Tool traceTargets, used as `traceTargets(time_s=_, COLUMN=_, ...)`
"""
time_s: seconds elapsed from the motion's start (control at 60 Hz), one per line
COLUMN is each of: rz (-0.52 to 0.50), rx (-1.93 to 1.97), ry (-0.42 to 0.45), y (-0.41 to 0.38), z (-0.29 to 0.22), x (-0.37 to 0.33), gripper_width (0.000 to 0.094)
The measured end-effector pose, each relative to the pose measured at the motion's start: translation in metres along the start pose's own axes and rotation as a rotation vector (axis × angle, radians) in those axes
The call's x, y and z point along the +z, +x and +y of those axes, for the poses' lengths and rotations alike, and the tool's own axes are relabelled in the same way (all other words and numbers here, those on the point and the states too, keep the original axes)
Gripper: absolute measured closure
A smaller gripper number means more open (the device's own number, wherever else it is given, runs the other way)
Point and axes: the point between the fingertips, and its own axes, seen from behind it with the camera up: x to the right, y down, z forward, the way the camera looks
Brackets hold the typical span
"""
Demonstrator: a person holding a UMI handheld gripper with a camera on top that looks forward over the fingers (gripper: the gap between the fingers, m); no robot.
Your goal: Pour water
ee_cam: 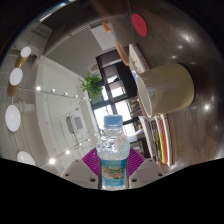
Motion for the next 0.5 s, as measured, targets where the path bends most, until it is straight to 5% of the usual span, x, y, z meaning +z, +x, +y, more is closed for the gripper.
traceTargets(time_s=0.217, rz=-0.012, rx=0.292, ry=0.094, y=0.012, z=-0.038, x=0.004, gripper_width=0.0630)
traceTargets(time_s=0.5, rz=-0.011, rx=0.400, ry=0.112, y=0.011, z=-0.042, x=0.002, gripper_width=0.0631)
